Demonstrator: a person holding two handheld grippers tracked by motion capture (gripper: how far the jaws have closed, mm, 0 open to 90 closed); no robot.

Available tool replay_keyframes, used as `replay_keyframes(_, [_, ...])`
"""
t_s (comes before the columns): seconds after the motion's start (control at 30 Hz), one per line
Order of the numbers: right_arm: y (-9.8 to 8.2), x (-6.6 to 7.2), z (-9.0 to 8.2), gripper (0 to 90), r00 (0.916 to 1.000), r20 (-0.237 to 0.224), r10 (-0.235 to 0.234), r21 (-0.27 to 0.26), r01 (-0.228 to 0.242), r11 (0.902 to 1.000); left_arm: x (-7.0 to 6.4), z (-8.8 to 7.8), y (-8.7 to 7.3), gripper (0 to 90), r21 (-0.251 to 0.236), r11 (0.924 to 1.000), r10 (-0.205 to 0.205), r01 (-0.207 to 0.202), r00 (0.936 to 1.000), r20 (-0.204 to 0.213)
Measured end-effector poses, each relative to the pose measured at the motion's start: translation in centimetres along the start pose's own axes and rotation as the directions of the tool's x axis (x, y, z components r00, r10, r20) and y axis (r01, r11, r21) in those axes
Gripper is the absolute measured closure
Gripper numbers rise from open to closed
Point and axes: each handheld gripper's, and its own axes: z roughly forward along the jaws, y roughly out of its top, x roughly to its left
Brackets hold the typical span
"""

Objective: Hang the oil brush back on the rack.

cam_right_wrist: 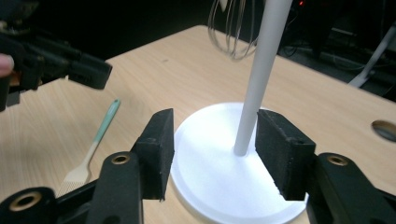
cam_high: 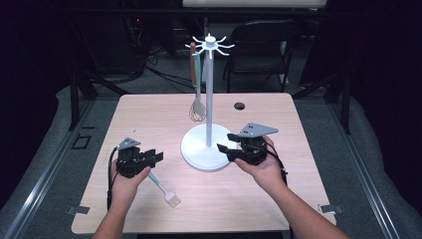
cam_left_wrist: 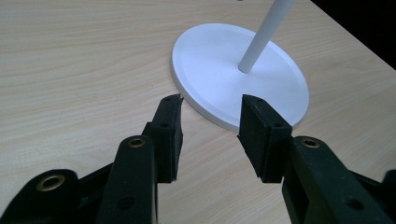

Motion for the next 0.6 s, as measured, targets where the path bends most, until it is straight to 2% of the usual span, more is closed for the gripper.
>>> replay_keyframes(0.1, [-1.0, 0.2, 0.7, 48.9, 1.0, -0.005, 0.001, 0.027, -0.001, 0.9996, 0.0, 0.0, 0.0, 59.3, 0.002, 1.0, -0.001, 0.001, 1.0, 0.001])
replay_keyframes(0.23, [-2.3, 0.7, 1.9, 49.2, 0.9993, -0.037, 0.0, 0.07, 0.003, 0.9975, 0.2, 0.0, 0.0, 59.3, 0.004, 1.0, -0.005, 0.005, 1.0, -0.002])
replay_keyframes(0.33, [-3.1, 1.2, 2.8, 47.4, 0.9977, -0.066, 0.017, 0.091, -0.011, 0.9958, 0.2, 0.0, -0.1, 59.2, 0.006, 1.0, -0.005, 0.005, 1.0, -0.003])
replay_keyframes(0.4, [-3.5, 1.6, 3.4, 46.4, 0.9982, -0.059, 0.014, 0.092, -0.009, 0.9957, 0.2, 0.0, -0.1, 59.0, -0.001, 1.0, -0.006, 0.006, 1.0, -0.006])
replay_keyframes(0.5, [-4.4, 2.3, 4.4, 45.7, 0.9967, -0.08, 0.008, 0.123, 0.002, 0.9924, 0.2, 0.0, -0.1, 58.7, -0.005, 1.0, -0.009, 0.009, 0.9999, -0.008])
replay_keyframes(0.6, [-5.0, 3.1, 5.3, 49.7, 0.9941, -0.109, 0.002, 0.18, 0.017, 0.9835, 0.2, 0.0, -0.1, 58.3, -0.01, 0.9999, -0.008, 0.008, 0.9999, -0.007])
